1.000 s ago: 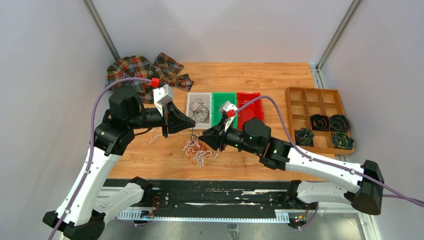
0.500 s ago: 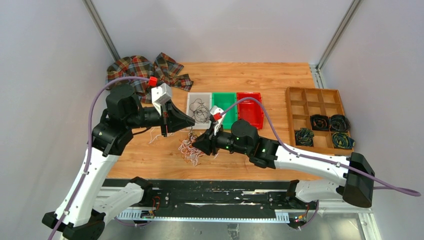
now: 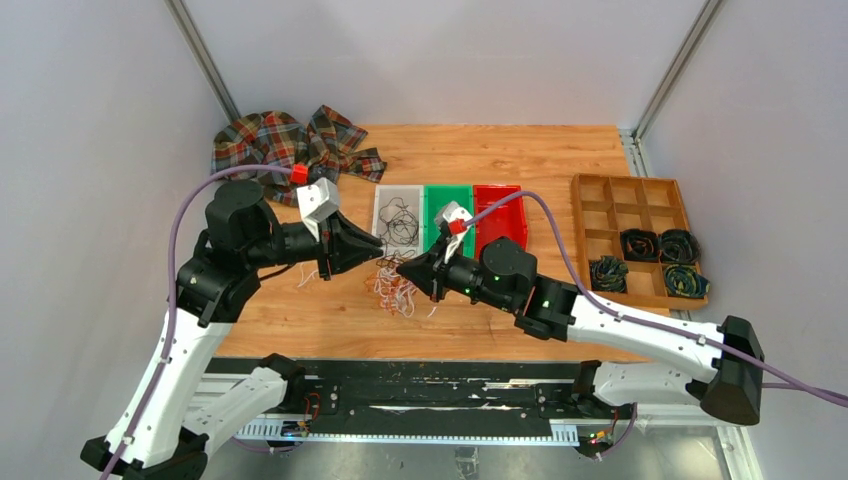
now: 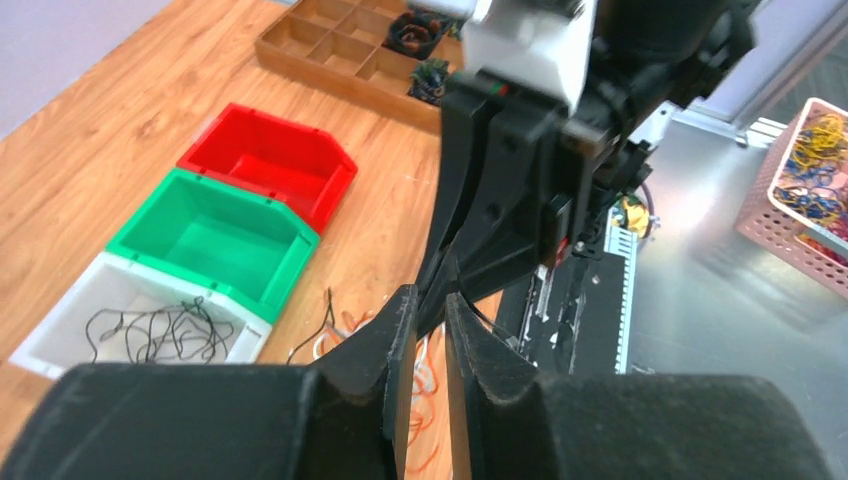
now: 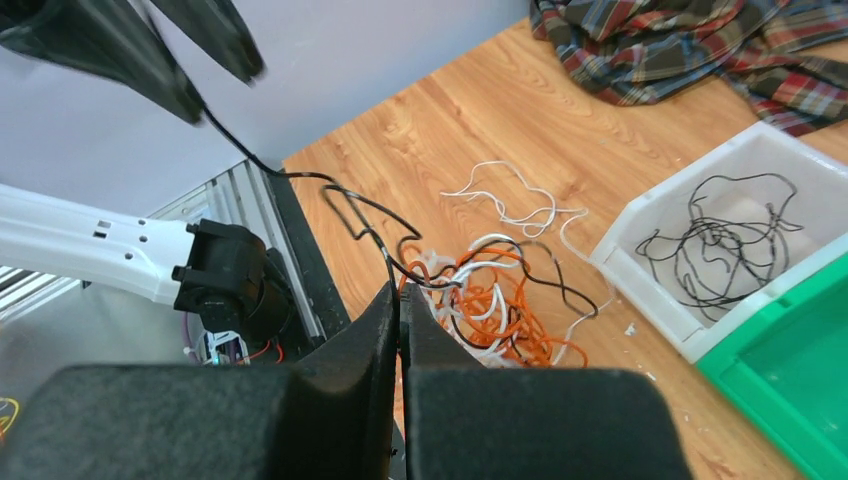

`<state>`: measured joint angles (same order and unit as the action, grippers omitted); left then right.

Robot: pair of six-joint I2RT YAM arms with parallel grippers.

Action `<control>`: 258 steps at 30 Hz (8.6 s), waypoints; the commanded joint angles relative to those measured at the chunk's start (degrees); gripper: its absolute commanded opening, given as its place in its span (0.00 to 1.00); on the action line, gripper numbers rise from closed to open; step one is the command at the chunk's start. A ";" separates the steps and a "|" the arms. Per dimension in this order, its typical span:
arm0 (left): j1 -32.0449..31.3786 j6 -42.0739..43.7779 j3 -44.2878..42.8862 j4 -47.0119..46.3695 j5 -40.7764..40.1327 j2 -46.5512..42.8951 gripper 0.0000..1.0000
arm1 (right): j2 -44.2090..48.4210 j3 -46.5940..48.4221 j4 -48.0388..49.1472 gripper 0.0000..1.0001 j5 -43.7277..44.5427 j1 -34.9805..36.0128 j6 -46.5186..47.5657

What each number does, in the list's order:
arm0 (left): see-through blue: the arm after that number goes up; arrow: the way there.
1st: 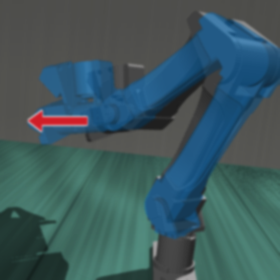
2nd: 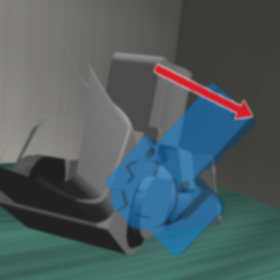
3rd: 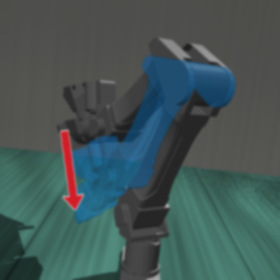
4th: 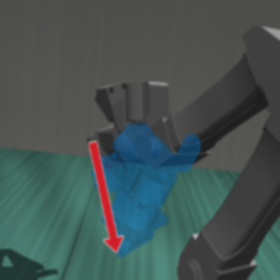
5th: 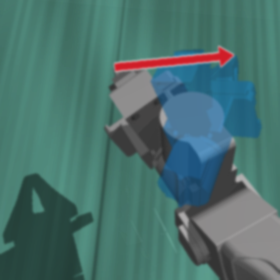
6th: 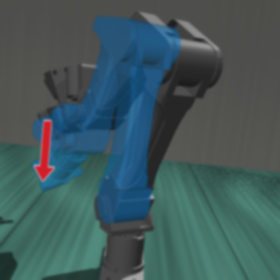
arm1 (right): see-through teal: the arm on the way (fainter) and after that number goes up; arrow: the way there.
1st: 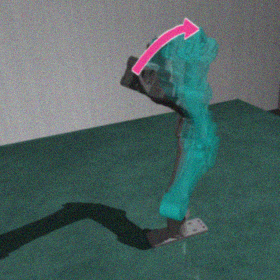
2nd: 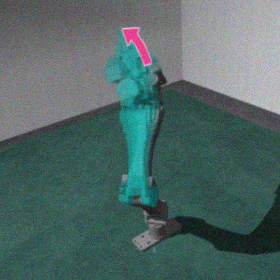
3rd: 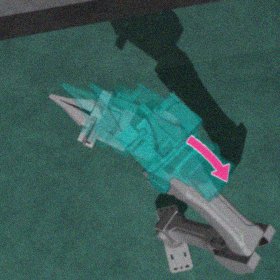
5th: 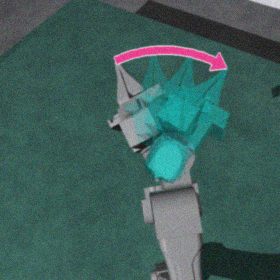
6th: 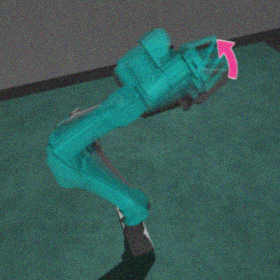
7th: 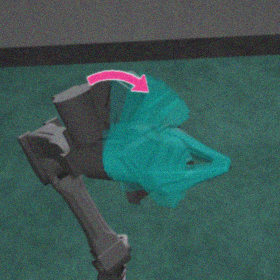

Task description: Untangle the cables

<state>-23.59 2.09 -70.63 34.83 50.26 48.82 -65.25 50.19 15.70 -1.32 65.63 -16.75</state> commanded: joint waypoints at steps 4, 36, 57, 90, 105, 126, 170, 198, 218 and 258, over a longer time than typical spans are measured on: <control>0.01 3.61 5.07 3.66 -6.13 -1.50 0.53 | 2.82 0.29 -1.78 0.01 3.19 0.64 3.09; -4.53 34.44 7.91 13.78 -8.59 0.23 0.14 | -1.00 7.26 -5.27 0.01 -4.53 3.54 5.35; -4.55 27.71 5.89 8.51 -11.71 -3.47 0.01 | -1.00 6.21 -7.60 0.25 -1.06 3.54 4.49; -5.29 4.19 -4.60 5.08 -10.79 0.55 0.01 | -9.48 6.61 11.52 0.70 33.66 8.73 6.19; -5.50 -0.36 -20.22 5.16 -8.00 6.99 0.01 | -16.10 1.41 13.38 0.58 35.24 6.65 1.53; -5.50 12.19 -47.14 -1.14 -28.75 14.75 0.00 | -17.22 -12.43 16.18 0.61 34.25 5.81 -5.17; -5.50 22.21 -19.13 -23.96 -42.18 14.03 0.00 | 0.28 -17.77 3.28 0.79 43.03 5.02 -8.03; -5.50 28.28 -8.51 -29.11 -46.65 26.12 0.01 | 14.18 -24.04 -3.96 0.79 48.65 2.40 -10.37; -5.50 29.64 -12.28 -30.82 -46.13 33.55 0.00 | 12.78 -23.65 -4.83 0.79 48.20 1.67 -11.11; -4.20 33.82 -5.20 -32.00 -51.33 55.43 0.00 | 5.95 -20.85 5.48 0.61 23.43 -14.53 -13.76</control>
<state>-28.14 33.56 -74.48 5.87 3.81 100.42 -63.13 32.36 20.88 22.33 52.97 -28.25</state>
